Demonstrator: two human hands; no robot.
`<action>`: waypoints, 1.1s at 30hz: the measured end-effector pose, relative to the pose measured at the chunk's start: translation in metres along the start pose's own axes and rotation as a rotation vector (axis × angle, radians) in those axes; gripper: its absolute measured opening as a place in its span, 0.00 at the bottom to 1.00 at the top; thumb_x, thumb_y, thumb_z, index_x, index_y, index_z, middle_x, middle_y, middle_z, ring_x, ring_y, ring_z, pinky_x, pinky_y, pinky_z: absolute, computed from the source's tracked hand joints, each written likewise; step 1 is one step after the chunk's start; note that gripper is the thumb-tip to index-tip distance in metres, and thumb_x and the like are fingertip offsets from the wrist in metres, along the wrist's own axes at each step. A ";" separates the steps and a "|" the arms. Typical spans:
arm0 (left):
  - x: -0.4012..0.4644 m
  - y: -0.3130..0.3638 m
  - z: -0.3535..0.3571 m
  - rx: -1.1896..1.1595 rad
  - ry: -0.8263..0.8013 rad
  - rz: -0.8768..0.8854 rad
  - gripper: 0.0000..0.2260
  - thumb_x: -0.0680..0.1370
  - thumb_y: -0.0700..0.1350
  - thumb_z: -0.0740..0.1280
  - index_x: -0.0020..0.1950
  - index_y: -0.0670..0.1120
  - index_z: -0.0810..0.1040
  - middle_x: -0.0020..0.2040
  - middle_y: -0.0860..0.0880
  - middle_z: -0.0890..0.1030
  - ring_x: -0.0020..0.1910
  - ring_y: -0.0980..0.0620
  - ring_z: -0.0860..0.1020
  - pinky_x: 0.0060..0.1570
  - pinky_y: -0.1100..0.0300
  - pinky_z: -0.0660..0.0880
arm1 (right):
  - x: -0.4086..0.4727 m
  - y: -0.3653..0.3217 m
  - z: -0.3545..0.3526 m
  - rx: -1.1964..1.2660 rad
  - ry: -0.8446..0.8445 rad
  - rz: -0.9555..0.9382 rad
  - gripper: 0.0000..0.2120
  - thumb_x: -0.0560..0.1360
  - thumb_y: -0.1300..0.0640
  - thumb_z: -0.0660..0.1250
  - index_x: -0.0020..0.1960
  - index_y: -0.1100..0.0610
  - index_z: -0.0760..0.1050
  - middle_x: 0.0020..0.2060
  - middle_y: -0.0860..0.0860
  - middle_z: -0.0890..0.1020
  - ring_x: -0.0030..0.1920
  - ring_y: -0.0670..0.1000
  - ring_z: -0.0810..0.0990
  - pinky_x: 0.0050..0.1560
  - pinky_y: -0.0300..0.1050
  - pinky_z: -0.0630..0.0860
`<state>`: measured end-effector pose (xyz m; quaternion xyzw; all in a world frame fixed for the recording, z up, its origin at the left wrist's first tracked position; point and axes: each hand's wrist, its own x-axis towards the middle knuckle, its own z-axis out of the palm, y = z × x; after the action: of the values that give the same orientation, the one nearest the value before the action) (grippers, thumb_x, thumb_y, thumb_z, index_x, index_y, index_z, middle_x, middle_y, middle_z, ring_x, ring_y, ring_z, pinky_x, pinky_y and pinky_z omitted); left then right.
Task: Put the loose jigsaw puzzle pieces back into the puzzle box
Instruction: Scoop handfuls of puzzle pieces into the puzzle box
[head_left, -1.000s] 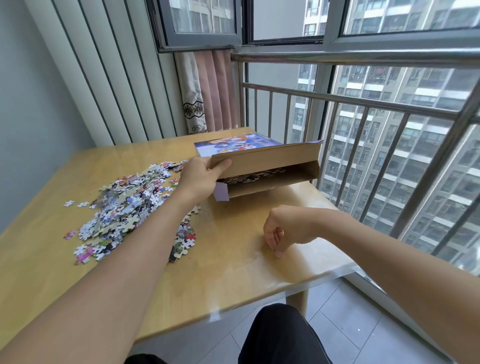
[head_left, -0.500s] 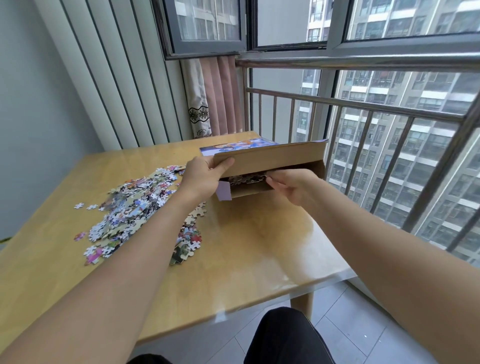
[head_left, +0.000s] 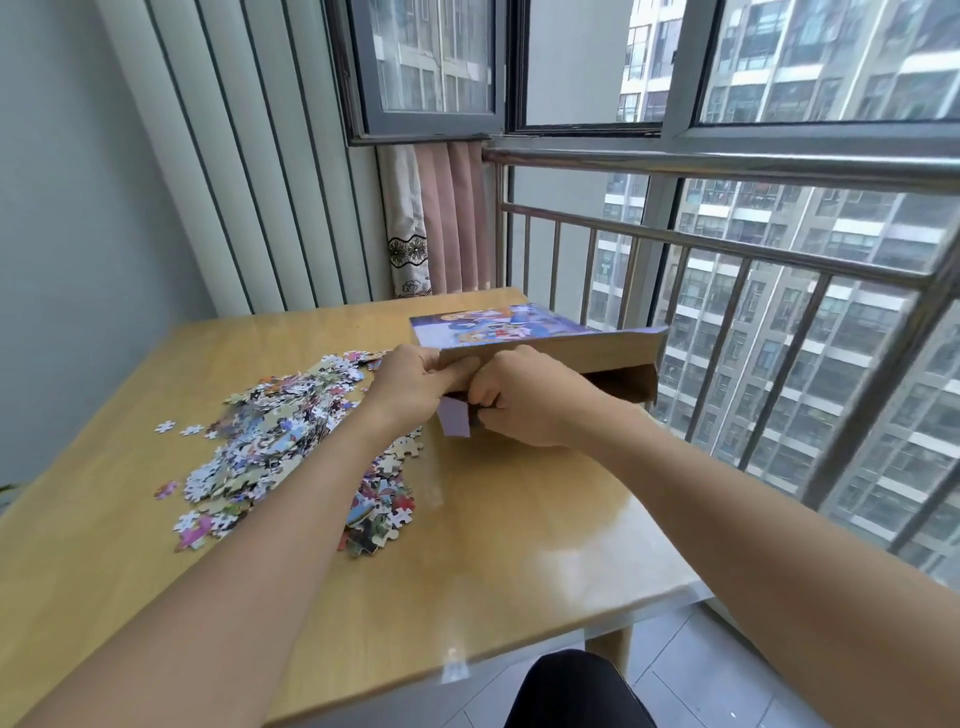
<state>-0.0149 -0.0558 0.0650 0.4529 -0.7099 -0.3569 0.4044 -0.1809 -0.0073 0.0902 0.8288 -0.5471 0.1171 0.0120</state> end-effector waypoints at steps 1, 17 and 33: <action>-0.004 -0.006 0.001 0.002 -0.056 -0.009 0.06 0.79 0.45 0.71 0.47 0.46 0.87 0.43 0.53 0.86 0.47 0.55 0.84 0.48 0.57 0.81 | 0.001 -0.010 -0.008 0.005 -0.041 -0.010 0.10 0.73 0.59 0.66 0.32 0.53 0.76 0.30 0.51 0.75 0.36 0.58 0.71 0.32 0.47 0.68; -0.089 -0.107 -0.147 0.603 0.380 -0.254 0.23 0.73 0.61 0.73 0.65 0.53 0.79 0.64 0.51 0.80 0.63 0.49 0.77 0.60 0.54 0.74 | 0.112 -0.098 0.049 0.348 -0.486 0.255 0.52 0.66 0.41 0.80 0.80 0.56 0.57 0.76 0.54 0.65 0.61 0.56 0.78 0.52 0.47 0.83; -0.123 -0.160 -0.118 0.882 0.067 -0.335 0.45 0.67 0.83 0.46 0.80 0.64 0.44 0.83 0.50 0.46 0.81 0.46 0.46 0.78 0.43 0.45 | 0.161 -0.148 0.105 0.380 -0.517 0.472 0.35 0.59 0.40 0.83 0.52 0.58 0.70 0.53 0.54 0.77 0.38 0.54 0.76 0.26 0.42 0.76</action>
<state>0.1799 -0.0108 -0.0561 0.7011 -0.6973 -0.0669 0.1332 0.0331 -0.1095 0.0374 0.6700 -0.6759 0.0035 -0.3069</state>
